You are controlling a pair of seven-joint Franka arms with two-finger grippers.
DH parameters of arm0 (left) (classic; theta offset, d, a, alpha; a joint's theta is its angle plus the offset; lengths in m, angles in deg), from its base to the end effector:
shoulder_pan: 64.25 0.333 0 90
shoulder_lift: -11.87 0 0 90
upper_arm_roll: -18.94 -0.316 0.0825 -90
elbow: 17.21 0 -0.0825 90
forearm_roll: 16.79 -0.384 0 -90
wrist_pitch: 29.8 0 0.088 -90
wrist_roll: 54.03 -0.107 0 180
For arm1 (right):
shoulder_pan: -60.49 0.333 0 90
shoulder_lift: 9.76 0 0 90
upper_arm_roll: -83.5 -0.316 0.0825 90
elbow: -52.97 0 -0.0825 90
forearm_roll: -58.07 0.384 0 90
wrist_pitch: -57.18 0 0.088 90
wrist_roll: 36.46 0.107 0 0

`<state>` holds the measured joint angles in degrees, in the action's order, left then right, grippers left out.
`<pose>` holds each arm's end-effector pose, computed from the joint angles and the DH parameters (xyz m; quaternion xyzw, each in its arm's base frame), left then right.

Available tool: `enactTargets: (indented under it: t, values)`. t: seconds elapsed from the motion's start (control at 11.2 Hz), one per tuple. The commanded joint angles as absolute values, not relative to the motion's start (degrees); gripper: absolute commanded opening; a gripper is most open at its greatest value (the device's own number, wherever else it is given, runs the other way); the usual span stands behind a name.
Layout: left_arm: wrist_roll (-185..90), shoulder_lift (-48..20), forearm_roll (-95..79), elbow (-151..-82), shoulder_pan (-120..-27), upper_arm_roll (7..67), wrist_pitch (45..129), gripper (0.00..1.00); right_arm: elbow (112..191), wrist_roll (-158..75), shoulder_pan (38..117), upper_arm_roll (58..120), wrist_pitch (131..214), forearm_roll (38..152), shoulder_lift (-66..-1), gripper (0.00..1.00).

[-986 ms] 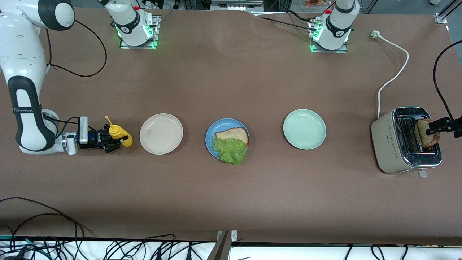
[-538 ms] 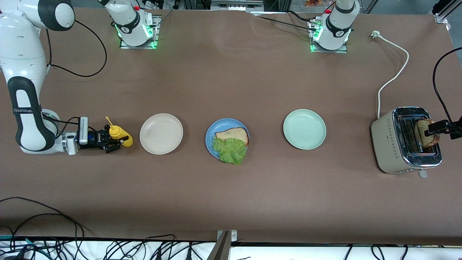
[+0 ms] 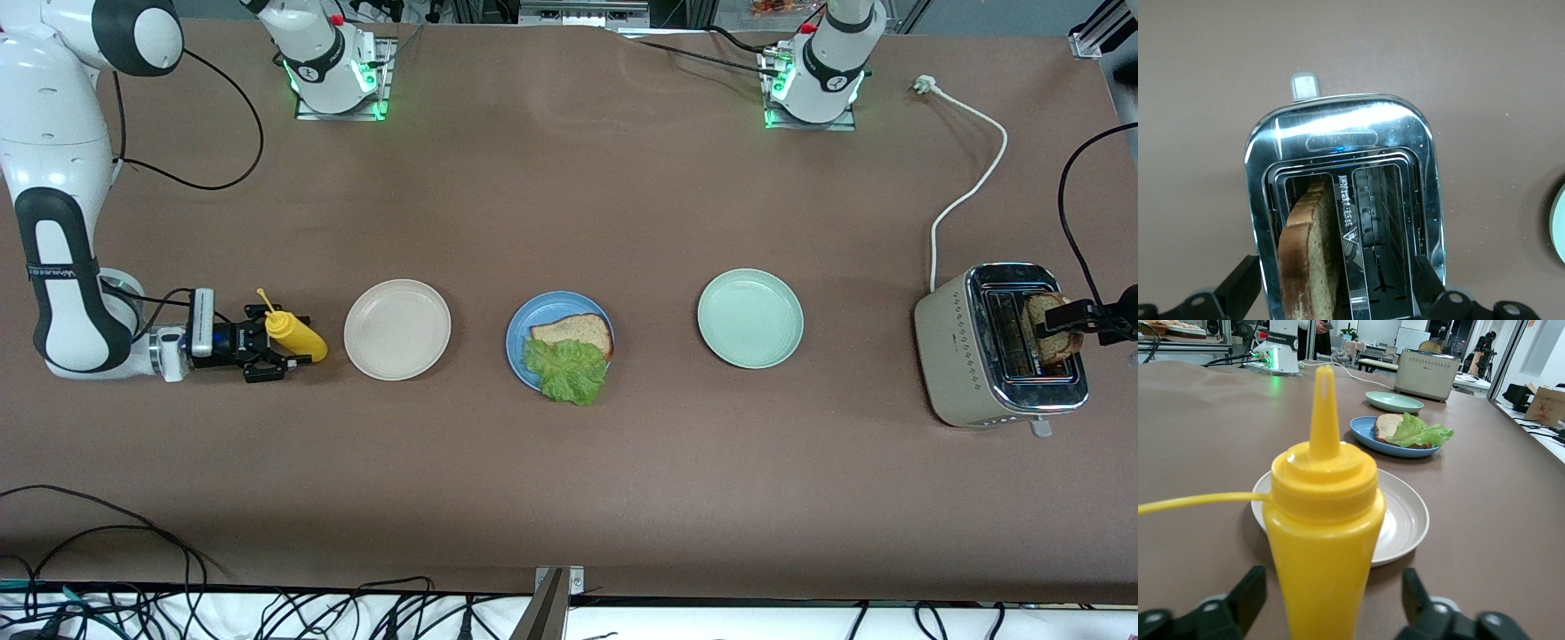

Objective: Make sandwich in blue plate with both arms
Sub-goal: 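Release the mustard while the left gripper grasps the toaster bread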

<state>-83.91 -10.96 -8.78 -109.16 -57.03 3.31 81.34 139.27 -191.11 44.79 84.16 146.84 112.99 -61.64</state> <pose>0.6216 0.2291 0.4019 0.9987 -0.0434 -0.0160 0.0213 0.6285 -0.0919 0.1249 -0.4634 -0.6916 -0.3872 0.3962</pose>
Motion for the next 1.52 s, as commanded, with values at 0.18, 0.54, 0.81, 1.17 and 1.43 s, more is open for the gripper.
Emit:
enactTargets:
  t: [0.18, 0.54, 0.81, 1.17, 1.43]
  values:
    - [-86.1, -12.4, -6.7, -109.3, -56.5, 2.8, 81.6, 1.00, 138.1, -186.8, 44.4, 86.4, 146.7, 109.4, -58.8, 1.00]
    - [-86.8, -13.4, -6.9, -109.4, -56.4, 2.8, 81.0, 0.86, 138.1, -180.7, 44.4, 88.2, 146.7, 101.5, -53.5, 1.00]
    - [-87.3, -14.0, -6.9, -109.4, -56.4, 2.6, 81.0, 0.63, 138.1, -169.6, 44.5, 88.2, 146.6, 94.0, -47.0, 1.00]
    - [-87.5, -13.9, -6.9, -109.3, -56.4, 2.4, 80.9, 0.44, 138.1, -151.6, 45.7, 87.5, 146.6, 85.6, -40.4, 1.00]
    - [-87.4, -13.4, -7.3, -108.6, -56.5, 2.1, 79.9, 0.22, 138.2, -135.5, 48.7, 87.5, 146.3, 79.4, -34.6, 1.00]
